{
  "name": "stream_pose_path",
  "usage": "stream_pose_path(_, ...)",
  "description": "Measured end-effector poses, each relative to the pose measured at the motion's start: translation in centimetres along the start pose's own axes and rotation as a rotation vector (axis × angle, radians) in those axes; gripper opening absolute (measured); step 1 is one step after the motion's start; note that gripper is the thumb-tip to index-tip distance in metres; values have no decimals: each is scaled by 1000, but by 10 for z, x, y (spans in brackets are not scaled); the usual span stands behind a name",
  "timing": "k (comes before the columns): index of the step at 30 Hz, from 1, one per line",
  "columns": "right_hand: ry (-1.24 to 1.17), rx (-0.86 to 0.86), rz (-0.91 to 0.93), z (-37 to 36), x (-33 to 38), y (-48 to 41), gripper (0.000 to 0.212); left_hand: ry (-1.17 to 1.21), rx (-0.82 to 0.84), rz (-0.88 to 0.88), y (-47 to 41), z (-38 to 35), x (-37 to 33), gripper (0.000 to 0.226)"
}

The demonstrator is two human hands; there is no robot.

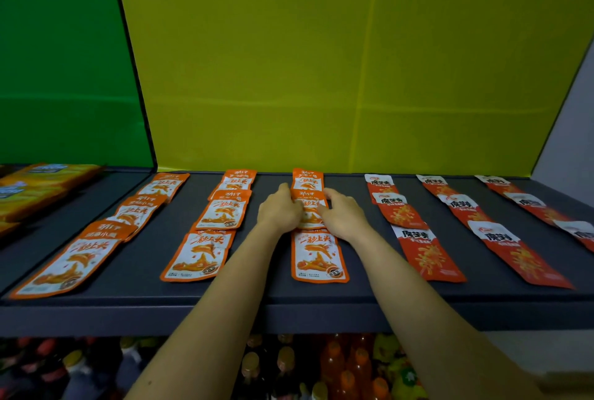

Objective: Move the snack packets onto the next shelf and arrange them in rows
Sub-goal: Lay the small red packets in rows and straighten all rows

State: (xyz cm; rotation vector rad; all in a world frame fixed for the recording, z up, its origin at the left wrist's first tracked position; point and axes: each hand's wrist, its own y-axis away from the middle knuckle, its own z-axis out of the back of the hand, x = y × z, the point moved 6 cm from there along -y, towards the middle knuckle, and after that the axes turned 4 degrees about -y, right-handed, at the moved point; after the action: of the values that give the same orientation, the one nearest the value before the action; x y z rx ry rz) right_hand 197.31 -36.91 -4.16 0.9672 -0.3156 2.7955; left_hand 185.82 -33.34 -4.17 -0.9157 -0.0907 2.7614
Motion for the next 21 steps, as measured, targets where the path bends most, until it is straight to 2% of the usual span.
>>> stream_pose_path(5, -40, -25, 28, 1, 1, 1, 42, 53, -1, -13, 11, 5, -7, 29)
stream_pose_path(10, -114, -186, 125, 22, 22, 12, 41, 83, -89, -104, 35, 45, -4, 33)
stream_pose_path(15, -132, -31, 199, 11, 78, 28, 41, 125, -191, -18, 41, 104, 59, 30)
stream_pose_path(21, -66, 57, 122, -41, 123, 36, 38, 42, -104, 100, 46, 115, 114, 43)
